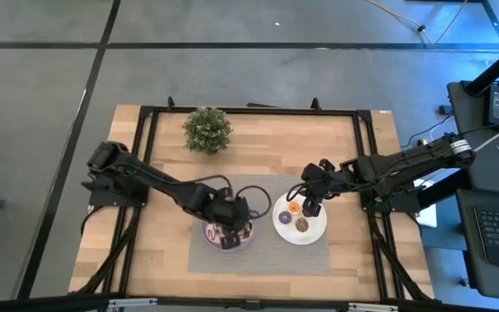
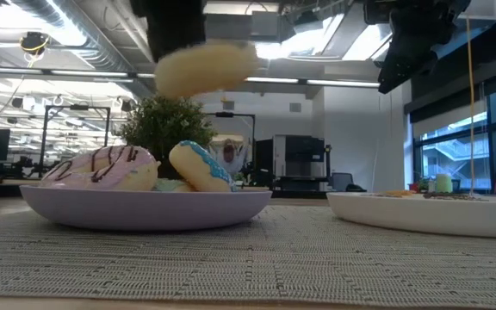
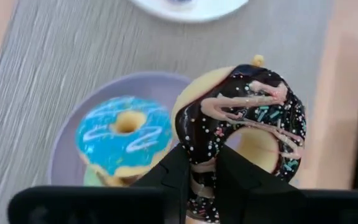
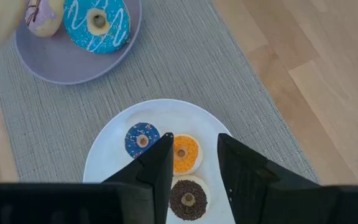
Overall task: Pick & Place donuts
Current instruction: Put the large black donut on the purple plate
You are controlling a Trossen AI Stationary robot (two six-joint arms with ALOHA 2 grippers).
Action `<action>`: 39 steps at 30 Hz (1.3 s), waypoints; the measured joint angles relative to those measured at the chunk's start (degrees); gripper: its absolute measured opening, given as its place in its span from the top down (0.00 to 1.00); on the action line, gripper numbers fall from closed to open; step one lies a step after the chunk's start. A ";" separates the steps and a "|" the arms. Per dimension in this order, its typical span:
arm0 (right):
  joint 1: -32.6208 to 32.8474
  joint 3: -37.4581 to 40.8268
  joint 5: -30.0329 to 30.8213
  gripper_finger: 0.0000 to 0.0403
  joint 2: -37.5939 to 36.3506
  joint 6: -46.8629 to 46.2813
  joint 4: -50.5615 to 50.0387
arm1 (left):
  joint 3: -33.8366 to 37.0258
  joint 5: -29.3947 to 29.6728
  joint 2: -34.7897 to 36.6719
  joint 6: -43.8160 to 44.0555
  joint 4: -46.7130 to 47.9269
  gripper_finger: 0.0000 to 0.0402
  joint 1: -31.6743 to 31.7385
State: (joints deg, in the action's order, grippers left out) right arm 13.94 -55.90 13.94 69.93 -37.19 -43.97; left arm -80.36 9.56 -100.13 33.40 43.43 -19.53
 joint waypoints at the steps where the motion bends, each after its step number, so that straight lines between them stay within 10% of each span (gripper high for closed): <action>1: 0.01 0.00 -0.01 0.68 0.00 0.00 0.00 | -1.19 0.00 -1.09 0.46 1.69 0.88 0.03; 39: 0.23 -0.03 -0.56 0.68 0.00 0.17 -0.13 | -2.99 -7.26 -12.29 10.86 8.88 0.76 2.04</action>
State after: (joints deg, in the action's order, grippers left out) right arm 14.17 -55.93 13.39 69.93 -37.01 -44.10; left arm -83.35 2.31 -112.42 44.26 52.31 -17.49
